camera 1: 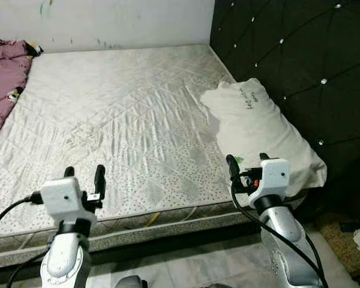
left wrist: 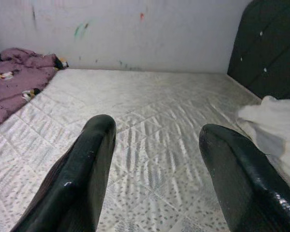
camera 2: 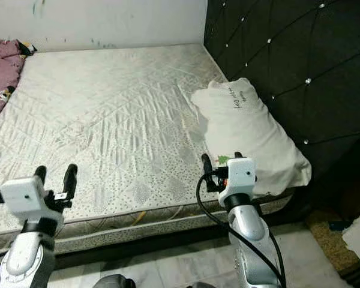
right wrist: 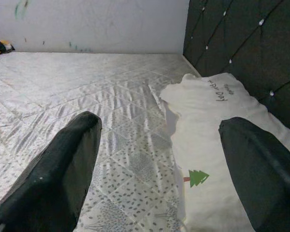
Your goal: Clean up the room
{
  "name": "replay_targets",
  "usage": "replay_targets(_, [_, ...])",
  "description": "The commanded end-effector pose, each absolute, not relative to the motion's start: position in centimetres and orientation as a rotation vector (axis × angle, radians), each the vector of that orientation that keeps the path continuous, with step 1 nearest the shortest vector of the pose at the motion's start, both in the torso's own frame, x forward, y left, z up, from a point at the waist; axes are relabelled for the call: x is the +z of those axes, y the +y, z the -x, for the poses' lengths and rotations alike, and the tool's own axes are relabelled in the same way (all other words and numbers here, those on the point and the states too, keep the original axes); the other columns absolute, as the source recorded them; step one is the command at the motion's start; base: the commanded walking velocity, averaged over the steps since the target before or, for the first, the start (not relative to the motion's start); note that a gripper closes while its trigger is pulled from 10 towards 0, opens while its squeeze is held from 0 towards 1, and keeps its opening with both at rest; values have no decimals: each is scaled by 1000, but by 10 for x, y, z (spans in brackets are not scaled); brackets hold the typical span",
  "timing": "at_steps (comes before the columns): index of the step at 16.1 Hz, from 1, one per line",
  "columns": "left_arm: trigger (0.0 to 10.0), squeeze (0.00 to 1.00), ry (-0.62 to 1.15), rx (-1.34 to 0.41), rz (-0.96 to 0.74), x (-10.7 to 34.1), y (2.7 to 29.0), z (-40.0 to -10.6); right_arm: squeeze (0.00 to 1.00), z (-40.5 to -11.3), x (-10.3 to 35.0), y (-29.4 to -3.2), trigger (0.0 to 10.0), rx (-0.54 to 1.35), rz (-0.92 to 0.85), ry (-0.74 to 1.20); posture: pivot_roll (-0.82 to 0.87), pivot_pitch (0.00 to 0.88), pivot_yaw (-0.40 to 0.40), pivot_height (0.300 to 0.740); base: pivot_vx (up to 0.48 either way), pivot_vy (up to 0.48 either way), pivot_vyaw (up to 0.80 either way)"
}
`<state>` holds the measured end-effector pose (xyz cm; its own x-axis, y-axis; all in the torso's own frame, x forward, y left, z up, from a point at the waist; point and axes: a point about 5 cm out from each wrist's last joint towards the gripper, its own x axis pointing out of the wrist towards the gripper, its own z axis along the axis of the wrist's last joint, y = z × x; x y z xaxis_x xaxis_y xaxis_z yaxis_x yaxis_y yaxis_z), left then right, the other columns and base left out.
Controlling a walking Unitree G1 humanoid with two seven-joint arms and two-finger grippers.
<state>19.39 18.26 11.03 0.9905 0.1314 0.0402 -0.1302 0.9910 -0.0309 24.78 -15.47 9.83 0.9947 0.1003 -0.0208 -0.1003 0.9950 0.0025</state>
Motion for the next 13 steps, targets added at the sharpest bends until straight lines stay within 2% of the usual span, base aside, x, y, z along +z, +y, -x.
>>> replay_targets(1, [10000,0,-35,162,14,106,186,-191,0,-249,100,-153,10000,116,-18,20,58,0,-7,740,0,0,0])
replay_targets(6, [10000,0,-77,172,-42,112,186,-199,0,-259,102,-148,10000,147,25,-1,69,0,-19,740,0,0,0])
replay_targets(13, [10000,0,-129,156,-56,124,184,-212,0,-273,112,-146,10000,131,8,-43,48,0,12,740,0,0,0])
